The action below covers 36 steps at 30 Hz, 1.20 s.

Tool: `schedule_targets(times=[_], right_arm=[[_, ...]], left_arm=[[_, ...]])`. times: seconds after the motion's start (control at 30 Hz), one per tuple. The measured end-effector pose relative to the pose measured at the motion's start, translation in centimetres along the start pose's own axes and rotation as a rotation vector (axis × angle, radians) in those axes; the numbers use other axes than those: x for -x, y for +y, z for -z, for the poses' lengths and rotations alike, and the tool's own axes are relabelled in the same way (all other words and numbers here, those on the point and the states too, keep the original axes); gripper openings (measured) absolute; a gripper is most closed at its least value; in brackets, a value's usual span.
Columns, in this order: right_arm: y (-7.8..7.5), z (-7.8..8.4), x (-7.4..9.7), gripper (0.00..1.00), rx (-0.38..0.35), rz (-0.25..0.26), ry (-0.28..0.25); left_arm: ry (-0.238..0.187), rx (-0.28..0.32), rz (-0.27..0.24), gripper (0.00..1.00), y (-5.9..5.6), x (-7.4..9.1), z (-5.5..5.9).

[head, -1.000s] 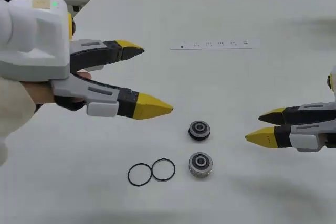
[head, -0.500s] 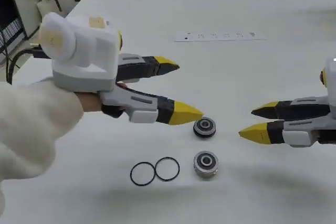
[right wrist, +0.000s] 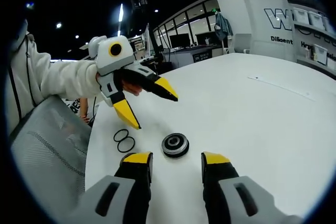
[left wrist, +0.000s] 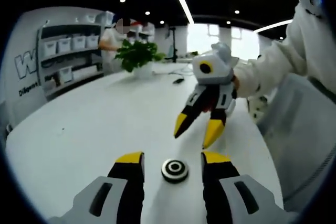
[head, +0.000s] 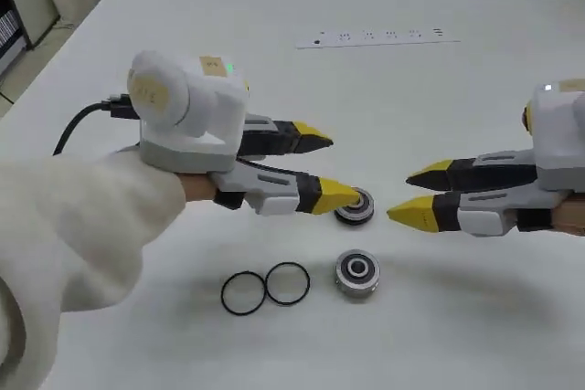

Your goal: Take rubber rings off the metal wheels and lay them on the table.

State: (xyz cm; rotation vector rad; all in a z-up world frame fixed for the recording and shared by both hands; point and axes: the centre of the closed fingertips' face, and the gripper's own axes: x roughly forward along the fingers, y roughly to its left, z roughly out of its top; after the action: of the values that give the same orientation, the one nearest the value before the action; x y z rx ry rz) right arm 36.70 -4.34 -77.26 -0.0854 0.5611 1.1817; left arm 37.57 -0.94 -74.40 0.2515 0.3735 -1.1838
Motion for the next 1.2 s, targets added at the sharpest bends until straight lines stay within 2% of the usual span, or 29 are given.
schedule_targets(times=[0.17, 0.43, 0.7, 0.93, 1.03, 1.2], right_arm=[[-0.1, 0.3, -1.0, 0.33, 0.005, -0.008, 0.012], [-0.2, 0.8, -2.3, 0.31, 0.023, -0.020, 0.031], [0.1, 0.9, -3.2, 0.29, 0.059, -0.030, 0.031], [0.0, 1.1, -3.6, 0.26, 0.120, -0.025, 0.044], [0.0, 1.1, -3.7, 0.26, 0.132, -0.018, 0.041], [0.0, 1.3, -3.9, 0.23, 0.156, -0.013, 0.047]], left_arm=[[0.016, -0.021, 0.010, 0.38, -0.1, -0.9, 0.6], [0.073, -0.056, 0.019, 0.26, 0.2, -2.1, 2.5], [0.074, -0.048, 0.026, 0.21, 0.1, -2.3, 2.8], [0.081, -0.035, 0.033, 0.18, -0.2, -2.7, 3.4], [0.073, -0.022, 0.032, 0.14, -0.4, -2.9, 3.4], [0.074, 0.003, 0.031, 0.14, -0.4, -2.8, 3.4]])
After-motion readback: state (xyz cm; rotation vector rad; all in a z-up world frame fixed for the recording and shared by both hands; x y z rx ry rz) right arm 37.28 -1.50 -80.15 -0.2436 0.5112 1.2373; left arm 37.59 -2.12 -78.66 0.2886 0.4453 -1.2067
